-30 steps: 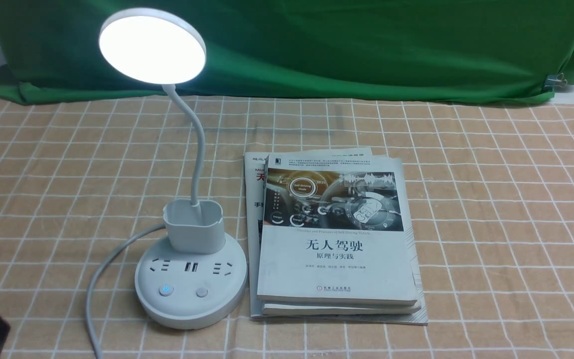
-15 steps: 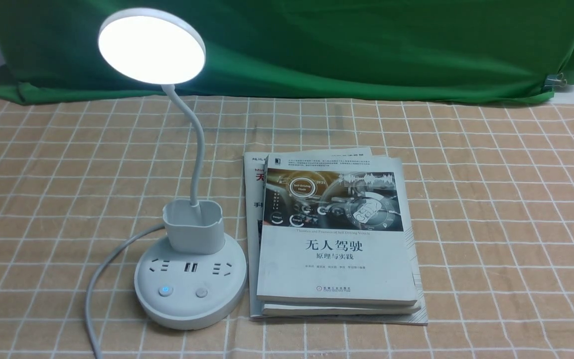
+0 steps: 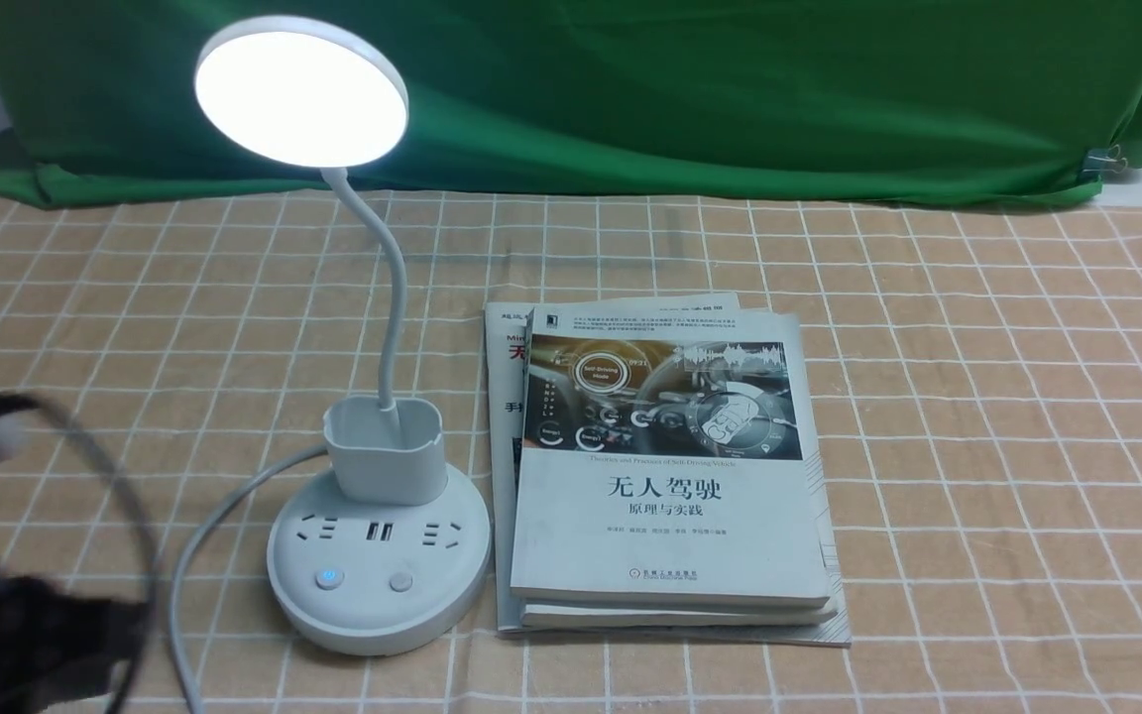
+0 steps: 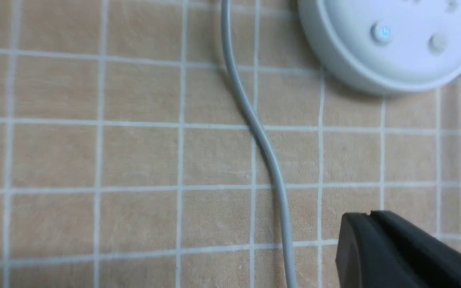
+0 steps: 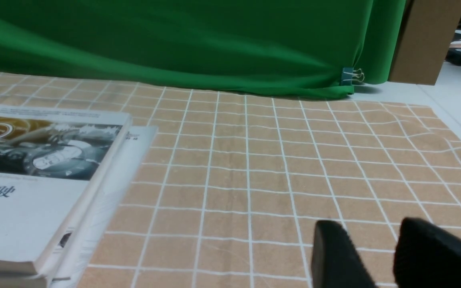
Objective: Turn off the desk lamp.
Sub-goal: Use the left arm to press the button switch on the lamp holder
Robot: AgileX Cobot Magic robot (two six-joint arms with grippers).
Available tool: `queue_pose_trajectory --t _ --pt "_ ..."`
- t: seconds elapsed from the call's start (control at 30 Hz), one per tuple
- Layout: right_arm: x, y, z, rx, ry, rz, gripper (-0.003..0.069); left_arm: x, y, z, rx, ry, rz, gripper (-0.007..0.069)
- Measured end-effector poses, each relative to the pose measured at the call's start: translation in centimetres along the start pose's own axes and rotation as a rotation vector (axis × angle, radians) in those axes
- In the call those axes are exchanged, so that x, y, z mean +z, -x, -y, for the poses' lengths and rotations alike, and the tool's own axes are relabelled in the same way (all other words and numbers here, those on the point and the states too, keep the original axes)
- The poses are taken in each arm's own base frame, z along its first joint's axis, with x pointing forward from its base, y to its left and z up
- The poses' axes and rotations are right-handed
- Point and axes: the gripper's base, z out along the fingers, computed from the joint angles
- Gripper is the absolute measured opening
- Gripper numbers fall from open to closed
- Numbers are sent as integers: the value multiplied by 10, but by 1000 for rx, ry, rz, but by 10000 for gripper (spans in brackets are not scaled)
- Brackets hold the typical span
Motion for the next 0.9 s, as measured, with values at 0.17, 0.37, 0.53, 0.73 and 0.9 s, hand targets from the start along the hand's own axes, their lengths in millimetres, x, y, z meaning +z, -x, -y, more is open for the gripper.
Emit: queue_pose_trajectory --t 0.17,0.37,0.53,0.73,0.9 --pt "0 0 0 0 0 0 242 34 33 32 190 -41 -135 -4" --pt "0 0 0 0 0 0 242 60 64 78 332 -97 -191 -4" --pt "0 0 0 0 0 0 242 77 80 90 353 -101 -214 -4" --pt "0 0 0 0 0 0 242 102 98 93 373 -78 -229 -3" --pt "0 0 0 0 0 0 242 123 100 88 364 -61 -266 -3"
